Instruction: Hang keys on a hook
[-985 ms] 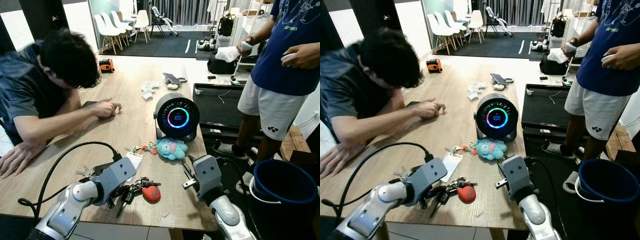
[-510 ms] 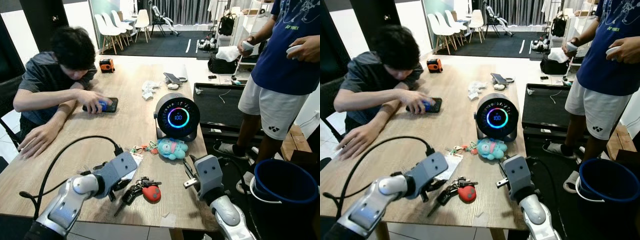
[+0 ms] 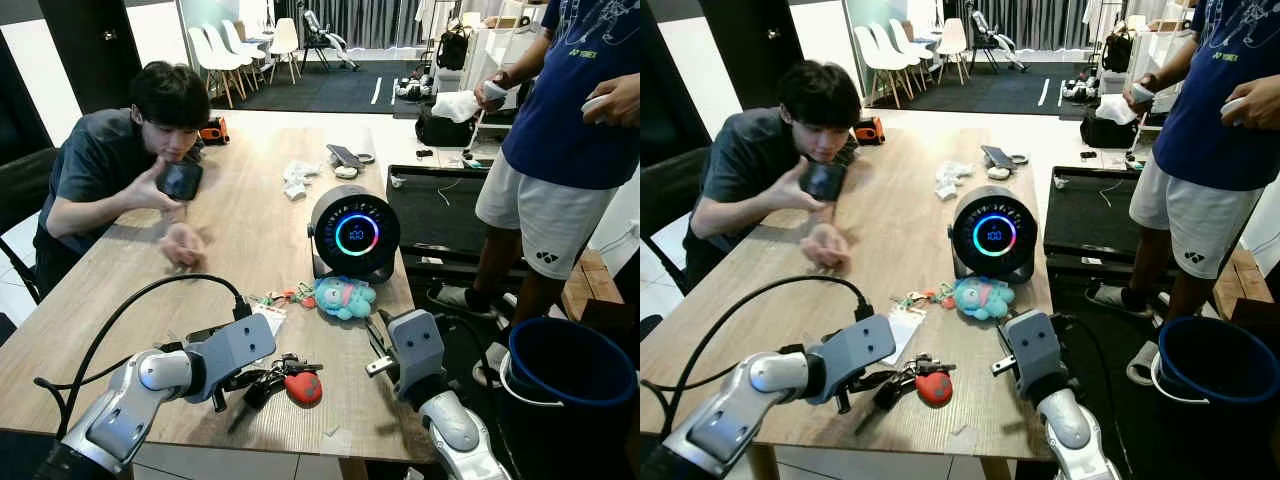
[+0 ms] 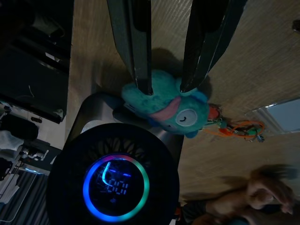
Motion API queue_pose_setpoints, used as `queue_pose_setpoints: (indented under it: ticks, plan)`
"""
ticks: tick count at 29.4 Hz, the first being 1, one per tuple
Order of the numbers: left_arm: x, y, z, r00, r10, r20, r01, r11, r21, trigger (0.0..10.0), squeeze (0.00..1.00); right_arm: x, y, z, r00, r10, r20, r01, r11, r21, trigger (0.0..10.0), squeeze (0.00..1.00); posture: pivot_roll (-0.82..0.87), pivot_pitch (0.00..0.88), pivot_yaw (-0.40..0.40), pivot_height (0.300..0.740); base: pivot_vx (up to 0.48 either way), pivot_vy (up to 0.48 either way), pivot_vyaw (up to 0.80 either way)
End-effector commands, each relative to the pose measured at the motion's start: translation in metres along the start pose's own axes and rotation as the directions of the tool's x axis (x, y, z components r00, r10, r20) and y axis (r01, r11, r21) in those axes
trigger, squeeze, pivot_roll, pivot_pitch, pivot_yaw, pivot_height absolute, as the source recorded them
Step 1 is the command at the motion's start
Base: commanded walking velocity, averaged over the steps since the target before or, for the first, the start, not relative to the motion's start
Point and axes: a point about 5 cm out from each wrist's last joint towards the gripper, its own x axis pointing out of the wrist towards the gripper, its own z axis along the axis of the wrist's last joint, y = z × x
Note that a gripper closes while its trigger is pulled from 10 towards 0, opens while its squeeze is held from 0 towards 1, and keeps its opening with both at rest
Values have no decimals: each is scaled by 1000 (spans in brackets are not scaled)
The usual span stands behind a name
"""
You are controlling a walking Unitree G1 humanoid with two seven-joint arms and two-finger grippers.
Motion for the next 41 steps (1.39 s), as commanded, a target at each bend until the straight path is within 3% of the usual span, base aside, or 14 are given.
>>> queue_pose_setpoints:
  ticks: [1,15,18,21,24,30,36,41]
  plan:
    - [-8,-1,-6,999,-20,-31,21,1000,17,10000,0,-1,3,-2,1000,10,-2,-10,1000,0,10000,0,24,110,80,740,0,0,0]
    - [-6,-9,-14,999,-35,-39,35,999,-5,10000,0,1,3,-1,1000,20,3,-20,1000,-2,10000,0,27,102,67,740,0,0,0]
    - [-5,-6,-8,1000,0,-1,0,999,-37,10000,0,1,2,-1,1000,21,1,-21,1000,-4,10000,0,25,100,65,740,0,0,0]
    - [-1,6,-5,995,99,-1,-99,994,-55,10000,0,1,2,-1,1000,24,2,-24,1000,-4,10000,0,26,98,64,740,0,0,0]
    - [-1,8,-2,995,99,18,-97,993,-73,10000,0,1,3,-1,1000,24,3,-24,1000,-4,10000,0,26,97,65,740,0,0,0]
    - [-3,5,-1,997,73,32,-70,995,-73,10000,0,1,3,-1,1000,23,3,-23,1000,-4,10000,0,26,99,67,740,0,0,0]
    - [-3,-10,-13,1000,-24,-8,23,997,-69,10000,0,0,3,-2,1000,18,-3,-18,1000,-2,10000,0,25,103,70,740,0,0,0]
    - [-2,-12,-13,999,-31,-10,30,997,-75,10000,0,-1,3,-3,1000,18,-5,-18,1000,-2,10000,0,25,108,71,740,0,0,0]
